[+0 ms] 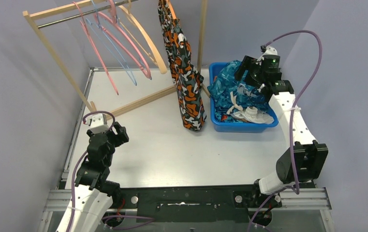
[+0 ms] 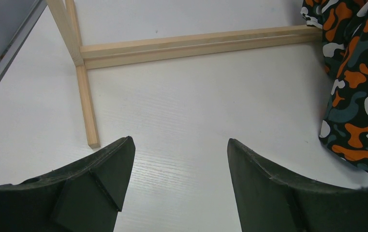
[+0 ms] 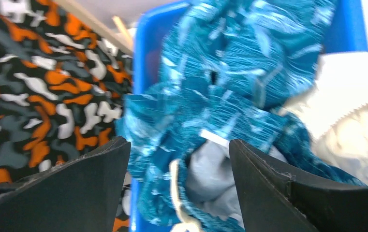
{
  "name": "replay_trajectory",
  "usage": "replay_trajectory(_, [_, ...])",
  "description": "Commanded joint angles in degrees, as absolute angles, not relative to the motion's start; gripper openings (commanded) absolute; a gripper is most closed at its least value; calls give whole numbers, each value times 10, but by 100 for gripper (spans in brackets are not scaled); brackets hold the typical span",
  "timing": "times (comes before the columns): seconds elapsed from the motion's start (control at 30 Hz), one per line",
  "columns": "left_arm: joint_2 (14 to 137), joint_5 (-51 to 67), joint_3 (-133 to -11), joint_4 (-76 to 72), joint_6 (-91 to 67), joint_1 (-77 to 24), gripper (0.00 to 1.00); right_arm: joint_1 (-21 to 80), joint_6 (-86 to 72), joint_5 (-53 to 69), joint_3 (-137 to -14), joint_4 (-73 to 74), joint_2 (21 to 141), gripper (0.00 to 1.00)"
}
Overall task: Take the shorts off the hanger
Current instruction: Place the shorts in the basket.
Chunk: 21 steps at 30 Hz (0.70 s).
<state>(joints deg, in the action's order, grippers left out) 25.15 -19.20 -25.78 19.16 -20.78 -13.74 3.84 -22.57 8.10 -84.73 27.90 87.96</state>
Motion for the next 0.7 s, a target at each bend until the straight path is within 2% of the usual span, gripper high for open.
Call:
replay_trajectory(0.0, [248, -190, -282, 172, -210, -135, 70, 69, -232, 169, -833, 207, 887, 75])
replay_trajectory(0.1, [244, -192, -281, 172, -210, -136, 70, 88, -199, 164, -847, 252, 945, 73])
replay_trajectory(0.23, [245, -192, -281, 173, -211, -136, 70, 109, -182, 11, -839, 336, 1036, 74])
replay_trajectory(0.37, [244, -191, -281, 173, -212, -136, 70, 114, -177, -61, -783, 344, 1086, 75])
replay_trajectory(0.5, [247, -190, -281, 173, -211, -136, 70, 114, -165, -44, -753, 327, 1064, 75])
replay_trajectory(0.67, [249, -191, -282, 173, -212, -136, 70, 115, -151, 13, -791, 344, 1003, 75])
